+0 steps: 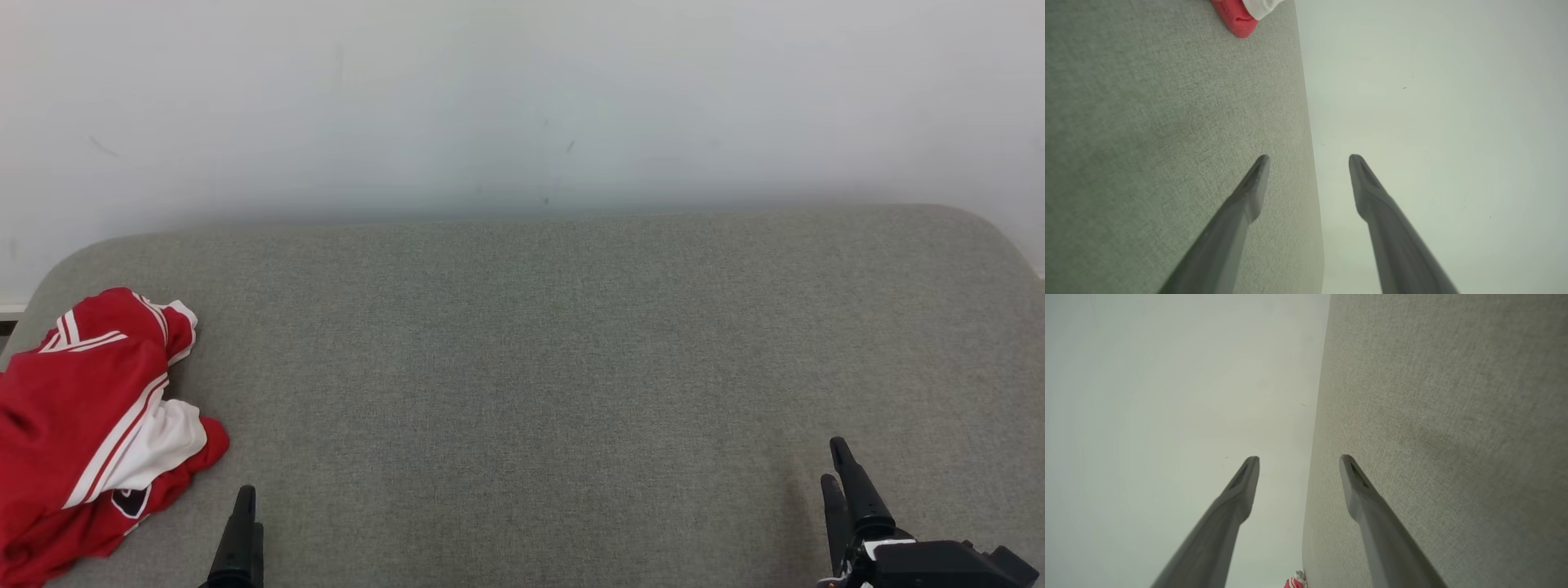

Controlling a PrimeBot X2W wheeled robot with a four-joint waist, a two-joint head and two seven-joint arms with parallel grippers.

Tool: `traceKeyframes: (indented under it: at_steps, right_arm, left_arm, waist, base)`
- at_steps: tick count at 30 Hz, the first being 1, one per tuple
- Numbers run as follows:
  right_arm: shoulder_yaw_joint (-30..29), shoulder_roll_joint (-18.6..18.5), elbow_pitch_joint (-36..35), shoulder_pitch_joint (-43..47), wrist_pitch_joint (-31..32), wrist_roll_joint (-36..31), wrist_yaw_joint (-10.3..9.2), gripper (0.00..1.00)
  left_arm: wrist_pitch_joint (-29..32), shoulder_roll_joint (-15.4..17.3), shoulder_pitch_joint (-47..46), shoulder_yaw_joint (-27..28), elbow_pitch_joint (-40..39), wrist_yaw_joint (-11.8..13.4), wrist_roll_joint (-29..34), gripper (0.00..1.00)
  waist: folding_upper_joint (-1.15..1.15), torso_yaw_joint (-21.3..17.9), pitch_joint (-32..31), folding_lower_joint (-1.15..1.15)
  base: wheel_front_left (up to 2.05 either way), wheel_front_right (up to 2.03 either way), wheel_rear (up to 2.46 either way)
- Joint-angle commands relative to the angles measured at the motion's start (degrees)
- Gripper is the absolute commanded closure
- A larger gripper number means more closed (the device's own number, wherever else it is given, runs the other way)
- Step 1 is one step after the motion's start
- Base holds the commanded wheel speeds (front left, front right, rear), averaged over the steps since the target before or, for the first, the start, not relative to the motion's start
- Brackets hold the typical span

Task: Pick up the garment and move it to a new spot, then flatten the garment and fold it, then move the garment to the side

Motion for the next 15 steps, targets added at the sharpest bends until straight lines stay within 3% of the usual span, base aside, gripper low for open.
traceKeyframes:
  at_steps: [1, 15]
  right_arm:
    - [0.28, -0.35, -0.65, -0.69, -0.44, -1.10, -0.02, 0.00]
    - [0.73, -0.20, 0.99, -0.99, -3.76, -16.61, -0.03, 0.00]
  left_arm:
    - [-0.45, 0.31, -0.64, 0.03, -0.69, 0.07, 0.95, 0.00]
    - [-3.72, 0.39, 0.84, 0.41, -2.42, 2.43, 14.45, 0.00]
  waist:
    - [0.00, 0.00, -0.02, 0.00]
    - [0.00, -0.05, -0.55, 0.00]
  base:
    - [0.00, 0.00, 0.00]
    - [0.00, 0.00, 0.00]
